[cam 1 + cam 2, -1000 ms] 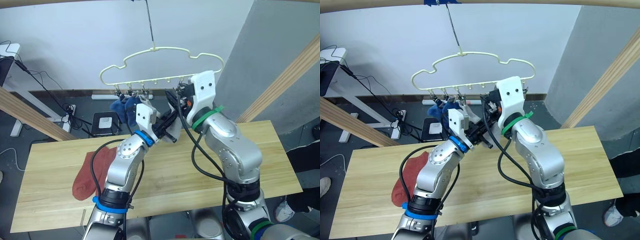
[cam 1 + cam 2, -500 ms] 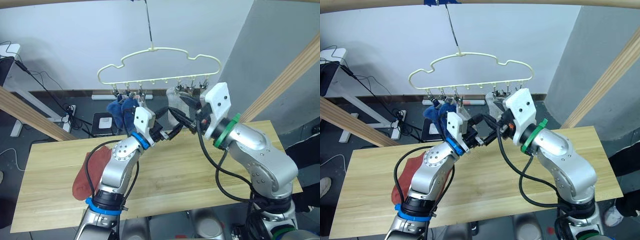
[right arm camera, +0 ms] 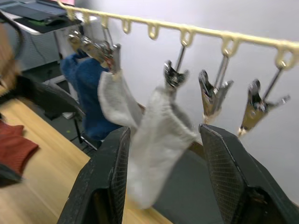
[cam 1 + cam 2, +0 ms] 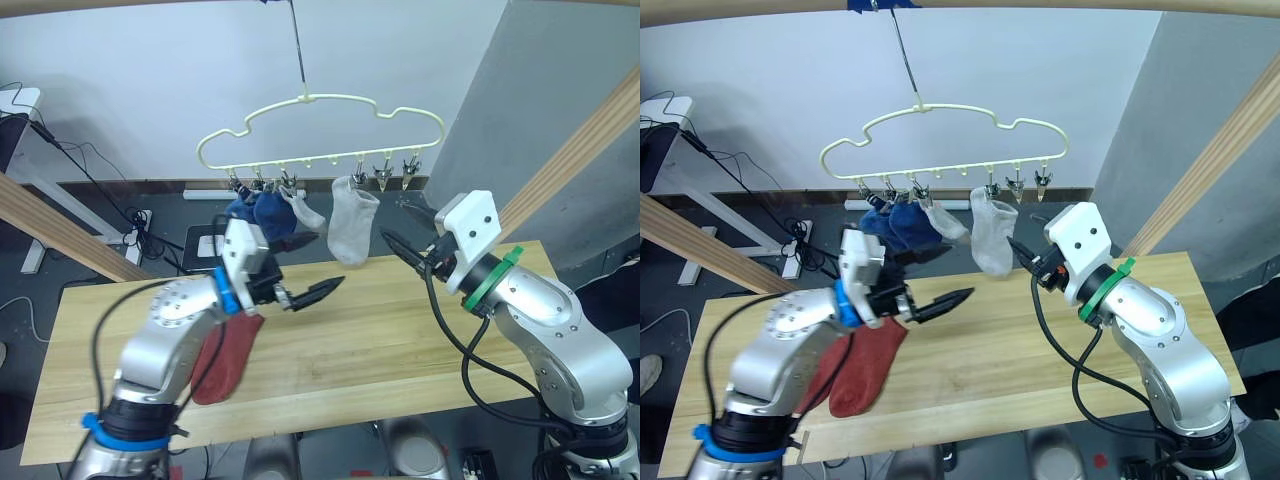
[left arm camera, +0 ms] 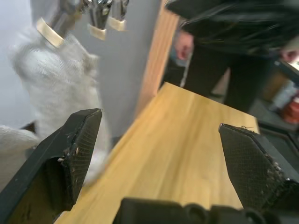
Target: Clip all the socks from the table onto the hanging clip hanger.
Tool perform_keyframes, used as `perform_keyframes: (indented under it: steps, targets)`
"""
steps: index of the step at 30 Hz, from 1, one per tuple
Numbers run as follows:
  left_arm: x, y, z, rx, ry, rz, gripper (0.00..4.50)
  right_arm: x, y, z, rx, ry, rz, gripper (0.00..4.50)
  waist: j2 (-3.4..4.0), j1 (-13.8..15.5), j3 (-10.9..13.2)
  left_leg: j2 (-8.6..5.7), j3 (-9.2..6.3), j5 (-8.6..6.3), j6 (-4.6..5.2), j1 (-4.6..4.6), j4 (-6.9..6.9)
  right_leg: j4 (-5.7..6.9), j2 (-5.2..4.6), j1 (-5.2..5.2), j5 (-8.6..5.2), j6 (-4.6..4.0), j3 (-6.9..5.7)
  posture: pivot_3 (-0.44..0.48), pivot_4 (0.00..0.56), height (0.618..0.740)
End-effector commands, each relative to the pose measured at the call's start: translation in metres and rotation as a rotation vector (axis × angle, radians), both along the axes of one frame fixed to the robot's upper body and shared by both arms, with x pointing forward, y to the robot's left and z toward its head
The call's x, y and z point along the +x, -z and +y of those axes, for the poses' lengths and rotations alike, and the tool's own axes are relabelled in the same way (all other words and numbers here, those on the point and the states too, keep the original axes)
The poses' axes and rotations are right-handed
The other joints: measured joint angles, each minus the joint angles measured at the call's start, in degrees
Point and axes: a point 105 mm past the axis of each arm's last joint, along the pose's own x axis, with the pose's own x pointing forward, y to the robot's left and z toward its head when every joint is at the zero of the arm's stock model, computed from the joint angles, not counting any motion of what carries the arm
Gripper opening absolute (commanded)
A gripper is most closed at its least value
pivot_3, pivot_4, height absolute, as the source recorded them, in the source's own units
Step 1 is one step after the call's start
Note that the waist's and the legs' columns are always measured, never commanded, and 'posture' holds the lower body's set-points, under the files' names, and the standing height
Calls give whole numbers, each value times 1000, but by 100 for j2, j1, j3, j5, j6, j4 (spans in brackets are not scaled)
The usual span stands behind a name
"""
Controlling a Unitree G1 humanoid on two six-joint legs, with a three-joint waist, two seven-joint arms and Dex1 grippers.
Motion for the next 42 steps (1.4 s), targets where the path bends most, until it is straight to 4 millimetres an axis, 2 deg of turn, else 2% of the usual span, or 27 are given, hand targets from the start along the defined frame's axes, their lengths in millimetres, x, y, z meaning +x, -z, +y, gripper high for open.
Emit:
perform_keyframes:
  steps: [1,5,12,27,35,42]
  targets:
    - [-22,-25,4,-17,111,-39,4443,-1,-11,-6,19,50,-71,2416,0,6,0,0,2,0,0,1,0,0,-3,0,0,0,2,-240,284,740]
    - [-27,-35,14,23,139,-7,4443,2,-9,-6,33,95,-62,2416,0,37,0,1,1,0,0,0,1,-2,-8,1,-1,1,2,-225,284,740]
    - [-28,-44,16,37,152,-2,4443,6,-9,-4,45,105,-61,2416,0,107,0,0,1,0,0,0,1,-2,-6,1,0,1,1,-210,290,740]
    - [-21,-44,10,24,150,-20,4443,31,-8,9,94,147,-36,2416,0,139,0,-1,2,0,0,0,0,-2,-4,-1,0,0,1,-219,295,740]
    - [-22,-42,8,26,152,-20,4443,44,-8,9,108,193,-30,2416,0,140,0,-1,1,0,0,0,2,0,-5,-1,0,-1,2,-211,296,740]
    - [-22,-41,6,24,155,-20,4443,49,-13,14,118,185,-51,2416,0,138,0,0,2,0,0,0,1,0,-5,-1,0,-1,2,-212,295,740]
